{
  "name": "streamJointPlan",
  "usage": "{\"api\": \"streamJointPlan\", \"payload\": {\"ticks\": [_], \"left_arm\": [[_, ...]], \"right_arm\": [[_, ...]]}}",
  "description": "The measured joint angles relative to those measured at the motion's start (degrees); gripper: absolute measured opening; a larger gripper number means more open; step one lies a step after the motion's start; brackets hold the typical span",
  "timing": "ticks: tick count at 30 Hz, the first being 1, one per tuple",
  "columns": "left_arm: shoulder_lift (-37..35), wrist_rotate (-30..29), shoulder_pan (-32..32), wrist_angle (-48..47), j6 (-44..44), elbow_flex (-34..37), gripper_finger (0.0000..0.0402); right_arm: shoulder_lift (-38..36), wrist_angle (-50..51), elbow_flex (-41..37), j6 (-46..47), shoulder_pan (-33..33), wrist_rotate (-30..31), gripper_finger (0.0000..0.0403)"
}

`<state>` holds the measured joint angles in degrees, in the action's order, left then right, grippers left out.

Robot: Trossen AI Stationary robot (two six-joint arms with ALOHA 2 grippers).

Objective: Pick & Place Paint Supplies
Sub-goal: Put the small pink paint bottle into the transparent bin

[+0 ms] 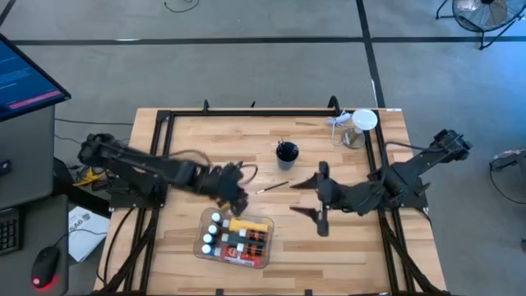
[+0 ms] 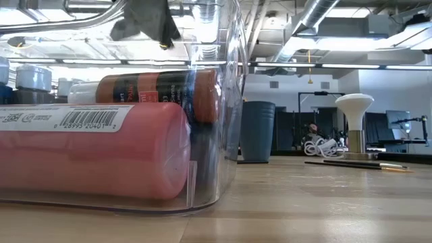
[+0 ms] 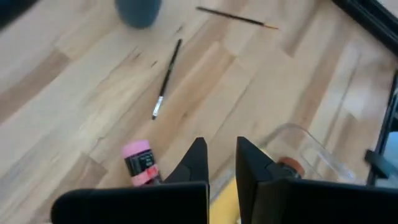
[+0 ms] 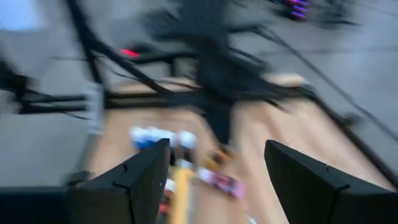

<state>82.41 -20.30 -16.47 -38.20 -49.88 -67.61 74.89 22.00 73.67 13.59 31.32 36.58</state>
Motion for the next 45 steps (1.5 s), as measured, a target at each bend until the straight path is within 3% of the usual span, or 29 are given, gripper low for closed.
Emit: {"api": "streamJointPlan", "payload": {"ticks": [4, 11, 17, 21, 24, 29, 31, 35, 45], "left_arm": [[1.4, 8.0, 7.3, -0.2, 2.0, 0.0, 0.0014], [10.4, 19.1, 14.2, -8.9, 2.7, 0.0, 0.0091], [15.0, 22.5, 13.5, -8.1, 2.5, 0.0, 0.0168], [15.1, 22.1, 12.1, -8.0, 1.6, 0.0, 0.0194], [15.1, 21.0, 11.6, -8.0, 1.2, 0.0, 0.0198], [15.8, 20.7, 11.9, -8.0, 1.2, 0.0, 0.0186], [16.2, 20.8, 12.3, -7.4, 1.2, 0.0, 0.0180], [16.8, 21.5, 13.2, -7.3, 1.4, 0.0, 0.0171], [16.9, 27.7, 14.5, -4.3, 1.2, 8.3, 0.0168]], "right_arm": [[0.0, -5.5, 0.0, -3.0, -1.4, -8.1, 0.0255], [0.0, -7.0, 0.0, -2.1, -2.8, -12.4, 0.0255], [-0.9, -16.9, 0.1, -3.6, -4.3, -24.6, 0.0255], [-1.5, -23.6, -1.9, -4.3, -5.7, -32.3, 0.0255], [-3.4, -35.3, -8.5, -1.3, -7.4, -36.9, 0.0255], [-8.0, -71.3, -27.2, 11.0, -13.0, -43.9, 0.0255], [-10.2, -80.3, -33.4, 13.8, -14.6, -44.0, 0.0255], [-14.1, -84.5, -39.7, 16.3, -16.0, -43.2, 0.0255], [-15.2, -82.1, -40.4, 16.3, -16.1, -42.5, 0.0255]]}}
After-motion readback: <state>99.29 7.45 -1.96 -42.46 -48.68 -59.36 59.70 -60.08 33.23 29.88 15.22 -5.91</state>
